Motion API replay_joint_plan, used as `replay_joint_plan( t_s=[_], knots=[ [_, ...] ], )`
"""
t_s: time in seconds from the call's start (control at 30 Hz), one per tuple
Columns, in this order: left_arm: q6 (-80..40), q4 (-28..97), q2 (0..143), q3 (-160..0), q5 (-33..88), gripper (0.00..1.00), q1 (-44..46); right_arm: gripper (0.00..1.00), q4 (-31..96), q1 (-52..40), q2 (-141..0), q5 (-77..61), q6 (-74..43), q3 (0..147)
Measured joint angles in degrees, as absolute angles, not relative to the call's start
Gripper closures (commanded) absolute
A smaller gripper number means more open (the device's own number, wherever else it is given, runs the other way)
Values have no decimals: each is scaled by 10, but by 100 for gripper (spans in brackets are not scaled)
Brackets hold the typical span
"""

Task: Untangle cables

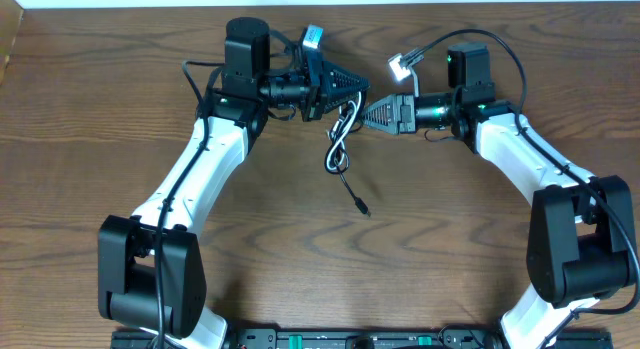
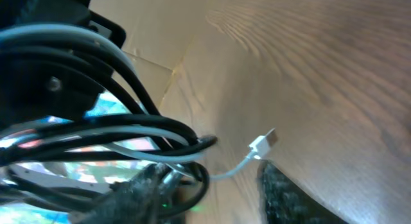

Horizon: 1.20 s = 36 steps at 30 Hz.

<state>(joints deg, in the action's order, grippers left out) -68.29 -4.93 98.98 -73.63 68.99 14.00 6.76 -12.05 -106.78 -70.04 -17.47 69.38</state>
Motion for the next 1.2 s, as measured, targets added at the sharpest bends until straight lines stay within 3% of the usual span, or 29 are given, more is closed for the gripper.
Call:
replay_joint_plan(
  t_s=[0.3,0.63,0.73,1.0,1.2],
  knots=[
    [-763,-50,990,-736,689,93,140,41,101,-88,-1068,-648,-8,694],
    [-799,-50,990,-736,680,92,140,44,52,-28,-1068,-751,24,694],
    [-775,-50,990,-736,680,92,140,44,35,-29,-1068,-745,-26,694],
    [-549,-50,990,-736,717,92,140,46,-17,-30,-1068,-716,-283,694],
    [-453,-50,990,-736,736,93,140,56,-25,-47,-1068,-698,-461,694]
  ],
)
